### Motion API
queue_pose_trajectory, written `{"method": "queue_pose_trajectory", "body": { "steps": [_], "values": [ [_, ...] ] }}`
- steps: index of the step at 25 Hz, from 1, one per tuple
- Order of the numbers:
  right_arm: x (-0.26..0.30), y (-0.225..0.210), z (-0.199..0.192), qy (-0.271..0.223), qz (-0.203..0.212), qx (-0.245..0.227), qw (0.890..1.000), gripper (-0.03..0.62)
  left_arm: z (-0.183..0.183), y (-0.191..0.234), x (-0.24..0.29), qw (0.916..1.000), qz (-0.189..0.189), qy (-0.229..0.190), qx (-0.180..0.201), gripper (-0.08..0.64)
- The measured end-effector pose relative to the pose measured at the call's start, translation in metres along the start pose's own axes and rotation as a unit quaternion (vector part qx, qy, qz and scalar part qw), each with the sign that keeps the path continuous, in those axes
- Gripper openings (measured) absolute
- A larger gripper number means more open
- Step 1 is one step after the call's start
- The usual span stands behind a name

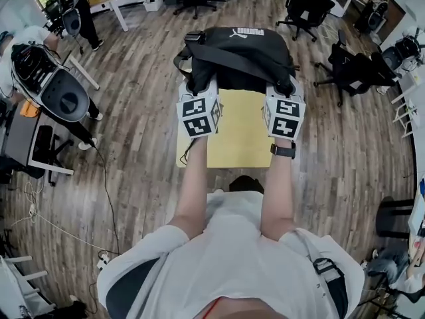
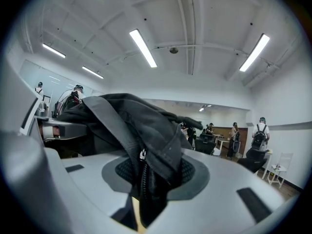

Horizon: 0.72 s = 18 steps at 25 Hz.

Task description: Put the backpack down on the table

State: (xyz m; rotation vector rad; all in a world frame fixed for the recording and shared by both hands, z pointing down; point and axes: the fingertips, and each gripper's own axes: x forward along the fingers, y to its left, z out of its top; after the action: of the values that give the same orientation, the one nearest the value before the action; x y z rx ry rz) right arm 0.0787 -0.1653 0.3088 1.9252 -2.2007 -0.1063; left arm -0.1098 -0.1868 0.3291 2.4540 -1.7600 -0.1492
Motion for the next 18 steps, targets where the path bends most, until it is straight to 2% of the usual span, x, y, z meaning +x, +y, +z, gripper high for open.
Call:
{"method": "queue_pose_trajectory", "body": {
  "steps": [5, 18],
  "values": [
    [0.019, -0.015, -0.017, 0.026, -0.006, 0.01, 1.0, 0.132, -0.014, -0.006, 0.023, 0.9997, -0.012, 0.021, 0.005, 0.155],
    [0.099, -0.026, -0.07, 0.084, 0.022, 0.024, 0.996, 0.133, -0.064, 0.011, 0.089, 0.9966, 0.016, 0.081, -0.001, 0.158]
  ]
}}
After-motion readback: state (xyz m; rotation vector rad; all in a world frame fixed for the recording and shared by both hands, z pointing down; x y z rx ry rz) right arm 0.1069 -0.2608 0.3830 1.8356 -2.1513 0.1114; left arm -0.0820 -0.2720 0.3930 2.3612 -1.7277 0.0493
